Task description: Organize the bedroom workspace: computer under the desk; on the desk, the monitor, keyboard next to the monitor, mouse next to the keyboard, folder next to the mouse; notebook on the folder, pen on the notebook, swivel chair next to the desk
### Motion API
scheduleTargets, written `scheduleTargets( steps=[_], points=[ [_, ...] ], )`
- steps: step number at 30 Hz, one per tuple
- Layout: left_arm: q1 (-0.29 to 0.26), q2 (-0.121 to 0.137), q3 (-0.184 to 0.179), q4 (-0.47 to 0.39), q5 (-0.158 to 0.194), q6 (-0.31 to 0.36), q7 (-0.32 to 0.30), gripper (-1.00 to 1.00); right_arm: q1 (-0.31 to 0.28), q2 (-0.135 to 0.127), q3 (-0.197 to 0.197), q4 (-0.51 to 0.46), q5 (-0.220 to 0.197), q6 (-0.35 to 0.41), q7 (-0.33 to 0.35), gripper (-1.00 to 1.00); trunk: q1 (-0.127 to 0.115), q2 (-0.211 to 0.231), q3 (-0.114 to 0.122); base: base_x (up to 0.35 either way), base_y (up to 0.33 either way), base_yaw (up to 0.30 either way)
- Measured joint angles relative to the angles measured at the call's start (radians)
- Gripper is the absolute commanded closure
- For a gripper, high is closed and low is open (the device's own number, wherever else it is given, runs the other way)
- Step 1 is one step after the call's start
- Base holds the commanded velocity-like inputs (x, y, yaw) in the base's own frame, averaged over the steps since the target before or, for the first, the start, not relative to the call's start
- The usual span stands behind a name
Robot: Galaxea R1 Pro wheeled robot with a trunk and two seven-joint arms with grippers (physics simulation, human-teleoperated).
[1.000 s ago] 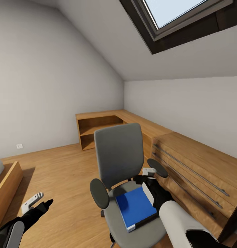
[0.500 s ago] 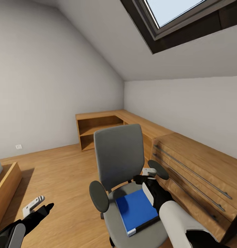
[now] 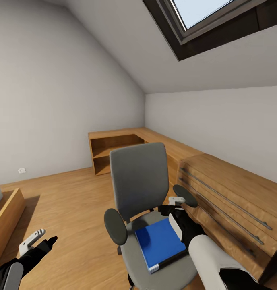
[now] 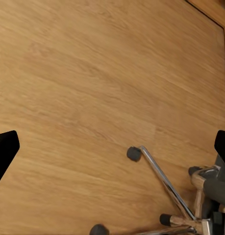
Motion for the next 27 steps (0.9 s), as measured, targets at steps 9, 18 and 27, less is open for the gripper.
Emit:
scheduleTargets(
  steps=[9,18,27],
  points=[
    [0.000,-0.011,0.002,-0.001,-0.001,0.001,0.001,-1.00,0.000,-0.006,0.000,-0.001,0.000,0.000,-0.002,-1.00,0.035,-0.063,-0.028,0.000,0.000,0.000],
    [0.000,-0.014,0.000,0.007,0.000,0.000,0.000,-1.00,-0.001,-0.007,-0.004,-0.002,-0.003,0.043,-0.007,-1.00,0.046,-0.084,-0.038,0.000,0.000,0.000],
    [0.000,-0.035,0.000,0.041,0.000,0.001,-0.004,-1.00,-0.079,-0.009,-0.028,0.002,-0.061,0.203,-0.064,-1.00,0.046,-0.084,-0.038,0.000,0.000,0.000]
  ],
)
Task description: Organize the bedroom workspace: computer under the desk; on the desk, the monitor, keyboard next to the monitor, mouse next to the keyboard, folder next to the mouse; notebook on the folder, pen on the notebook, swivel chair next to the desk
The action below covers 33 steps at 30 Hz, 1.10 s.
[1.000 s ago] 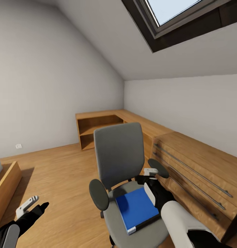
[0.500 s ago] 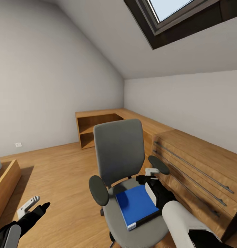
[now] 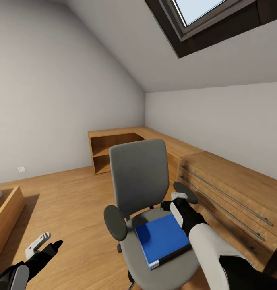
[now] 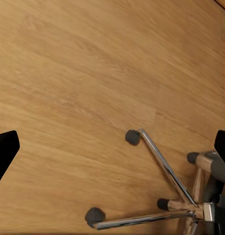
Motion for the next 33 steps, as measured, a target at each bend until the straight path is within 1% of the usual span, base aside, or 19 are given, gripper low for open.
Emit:
scheduleTargets(
  steps=[7,11,19,22,27,33],
  points=[
    [0.000,-0.001,0.000,0.002,-0.005,-0.004,0.000,-1.00,-0.012,0.003,-0.001,0.032,-0.010,0.021,-0.009,-1.00,0.000,0.000,0.000,0.000,0.000,0.000],
    [0.000,0.000,0.000,0.001,-0.007,-0.006,0.000,-1.00,-0.013,0.002,-0.001,0.043,-0.010,0.023,-0.009,-1.00,0.000,0.000,0.000,0.002,0.000,0.000],
    [0.000,0.000,-0.001,0.001,-0.009,-0.006,0.000,-1.00,-0.013,0.000,0.001,0.049,-0.009,0.019,-0.010,-1.00,0.000,0.000,0.000,0.112,0.000,0.000],
    [0.000,-0.001,-0.002,-0.004,-0.007,-0.002,0.002,-1.00,-0.013,-0.001,0.003,0.067,-0.007,0.012,-0.010,-1.00,0.000,0.000,0.000,0.005,0.000,0.000],
    [0.000,-0.017,-0.007,-0.009,-0.009,-0.007,0.004,-1.00,-0.013,-0.009,0.005,0.072,-0.005,0.009,-0.009,-1.00,0.019,-0.035,-0.016,0.000,0.000,0.000],
    [0.000,-0.016,-0.005,-0.011,-0.009,-0.007,0.004,-1.00,-0.013,-0.009,0.005,0.071,-0.005,0.006,-0.010,-1.00,0.042,-0.077,-0.034,0.000,0.000,0.000]
  ],
)
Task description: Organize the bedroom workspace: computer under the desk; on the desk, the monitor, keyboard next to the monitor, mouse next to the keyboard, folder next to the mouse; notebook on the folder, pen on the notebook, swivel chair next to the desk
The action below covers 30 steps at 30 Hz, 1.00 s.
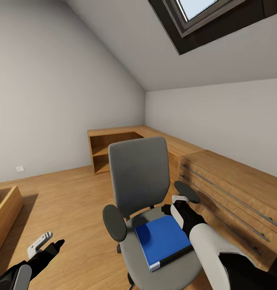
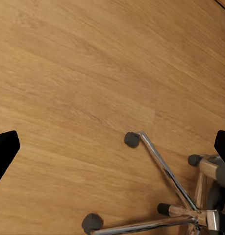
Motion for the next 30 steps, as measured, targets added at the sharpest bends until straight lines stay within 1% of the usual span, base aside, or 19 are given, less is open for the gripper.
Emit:
scheduleTargets(
  steps=[4,9,11,14,16,18,22,30],
  points=[
    [0.000,0.000,0.001,0.000,0.000,0.000,0.000,-1.00,0.000,-0.002,0.000,0.000,0.000,-0.012,0.000,-1.00,0.015,-0.028,-0.013,0.000,0.000,0.000],
    [0.000,0.000,0.000,0.000,0.000,-0.001,0.000,-1.00,0.000,-0.009,0.000,-0.002,0.001,-0.021,0.000,-1.00,0.015,-0.028,-0.013,0.000,0.000,0.000],
    [0.000,0.000,0.000,0.000,0.000,-0.001,-0.001,-1.00,0.000,-0.011,0.000,-0.003,0.001,-0.041,0.000,-1.00,0.015,-0.028,-0.013,0.000,0.000,0.000],
    [0.000,0.000,0.000,0.000,0.000,-0.001,-0.001,-1.00,0.001,-0.013,0.001,0.000,0.007,-0.138,0.000,-1.00,0.015,-0.028,-0.013,0.000,0.000,0.000],
    [0.000,0.000,0.000,0.000,0.000,-0.002,-0.001,-1.00,0.001,-0.013,0.003,0.000,0.014,-0.176,0.001,-1.00,0.015,-0.028,-0.013,0.000,0.000,0.000],
    [0.000,0.000,0.000,0.000,0.000,-0.002,-0.001,-1.00,0.001,-0.013,0.004,0.001,0.032,-0.202,0.001,-1.00,0.015,-0.028,-0.013,0.000,0.000,0.000],
    [0.000,0.000,0.000,0.000,0.000,-0.003,-0.001,-1.00,0.001,-0.012,0.005,0.000,0.057,-0.220,0.001,-1.00,0.015,-0.028,-0.013,0.000,0.000,0.000],
    [0.000,0.000,-0.001,0.000,-0.001,-0.003,-0.002,-1.00,0.002,-0.012,0.005,-0.001,0.061,-0.223,0.005,-1.00,0.015,-0.028,-0.013,0.000,0.000,0.000]
  ],
)
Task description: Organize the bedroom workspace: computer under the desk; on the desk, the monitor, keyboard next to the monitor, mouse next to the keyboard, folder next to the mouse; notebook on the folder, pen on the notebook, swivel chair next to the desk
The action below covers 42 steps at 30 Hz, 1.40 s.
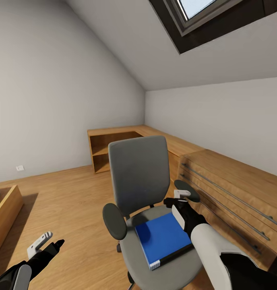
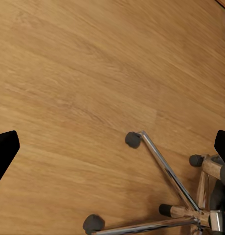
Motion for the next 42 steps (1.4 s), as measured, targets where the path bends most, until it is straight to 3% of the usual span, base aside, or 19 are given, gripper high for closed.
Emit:
scheduleTargets(
  steps=[13,42],
  points=[
    [0.000,0.002,0.000,0.003,-0.002,0.000,0.000,-1.00,0.000,0.000,-0.001,-0.001,-0.002,0.000,-0.002,-1.00,0.000,0.000,-0.001,0.008,0.000,0.000],
    [0.000,0.002,0.000,0.004,-0.002,0.001,-0.001,-1.00,0.000,0.000,-0.003,-0.004,-0.001,0.001,-0.004,-1.00,0.000,0.000,-0.033,0.039,0.000,0.000]
  ],
)
